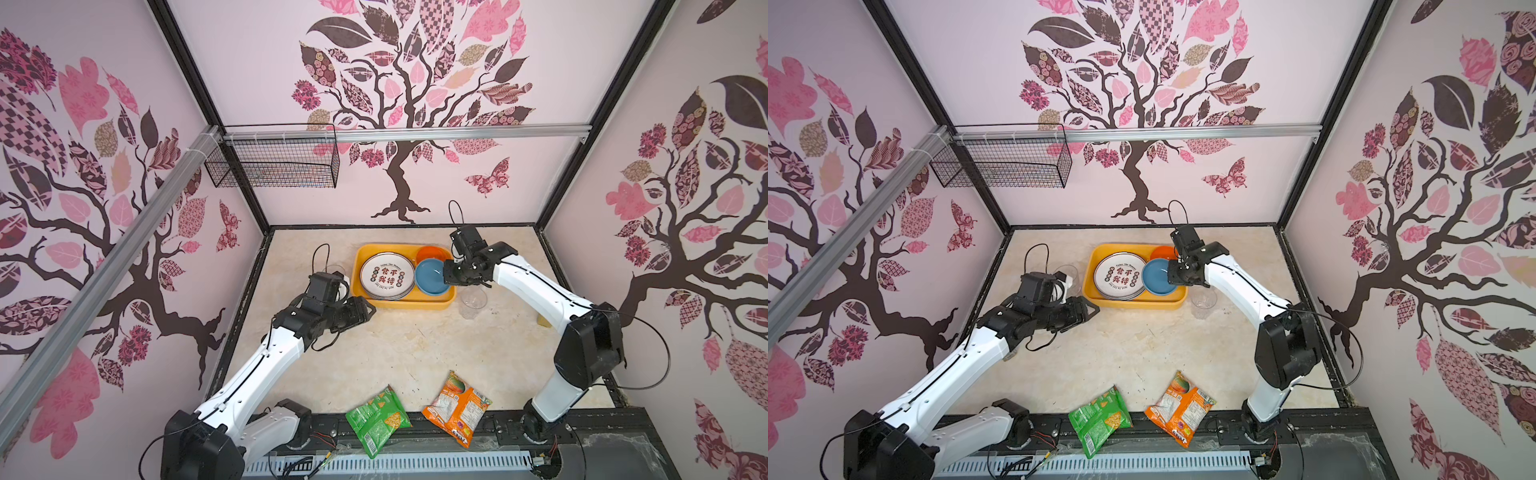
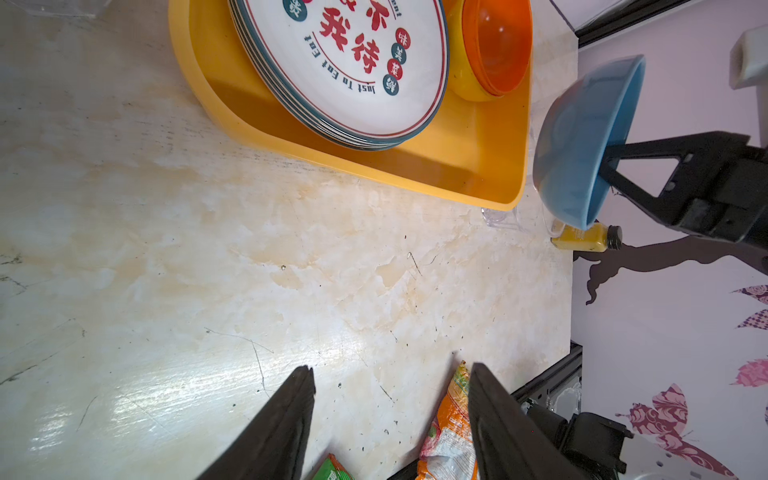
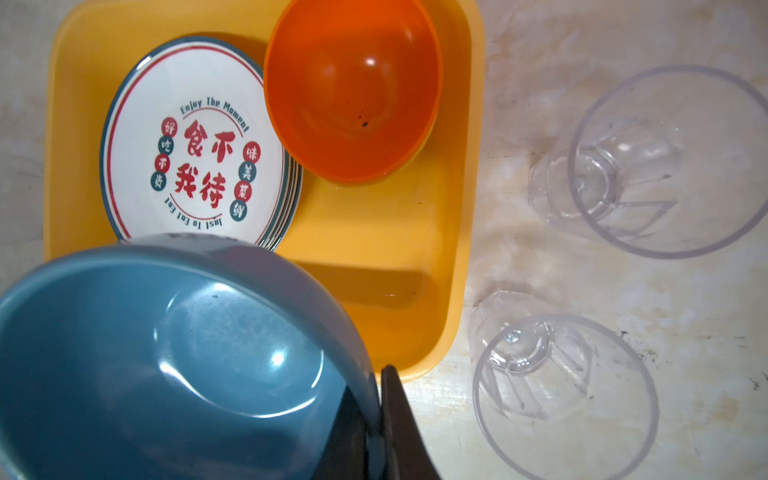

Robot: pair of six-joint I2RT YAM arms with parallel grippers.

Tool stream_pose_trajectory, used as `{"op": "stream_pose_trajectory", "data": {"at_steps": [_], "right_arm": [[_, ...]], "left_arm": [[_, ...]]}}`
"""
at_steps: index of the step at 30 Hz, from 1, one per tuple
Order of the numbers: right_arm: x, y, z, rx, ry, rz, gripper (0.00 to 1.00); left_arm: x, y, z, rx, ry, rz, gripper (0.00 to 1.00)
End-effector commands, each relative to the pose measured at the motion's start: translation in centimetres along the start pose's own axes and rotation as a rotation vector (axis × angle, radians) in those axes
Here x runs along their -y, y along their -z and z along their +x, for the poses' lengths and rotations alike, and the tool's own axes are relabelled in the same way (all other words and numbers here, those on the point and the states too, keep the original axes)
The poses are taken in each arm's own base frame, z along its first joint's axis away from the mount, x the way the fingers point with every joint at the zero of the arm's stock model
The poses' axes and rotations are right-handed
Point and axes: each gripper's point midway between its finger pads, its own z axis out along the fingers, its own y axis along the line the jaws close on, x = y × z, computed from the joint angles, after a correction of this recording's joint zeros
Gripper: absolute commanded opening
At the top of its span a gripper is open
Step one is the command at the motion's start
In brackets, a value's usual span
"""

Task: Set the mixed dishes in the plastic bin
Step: 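Carry the blue bowl over the bin with the right gripper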

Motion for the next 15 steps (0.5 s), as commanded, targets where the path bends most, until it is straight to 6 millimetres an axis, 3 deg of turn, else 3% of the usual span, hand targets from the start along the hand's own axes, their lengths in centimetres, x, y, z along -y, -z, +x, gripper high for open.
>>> {"op": "stream_pose_trajectory", "data": {"at_steps": [1,7,15], "right_arm": [[0.4,-0.7,-1.8,0.011,-0.018,0.023,0.06],[0.9,-2.0,-4.2,0.027,-0.036,0.055,0.06],[1.7,-5.0,-5.6,0.012,-0.072,0.079,0.06]], "left_arm": [[0.7,0.7,-1.1,0.026,-0.017,0.004,0.62],[0.7,1.2,-1.5,0.040,-0.012,-0.008,0.62],[1.0,1.8,-2.3,0.061,-0.008,-0.011,0.63]]}}
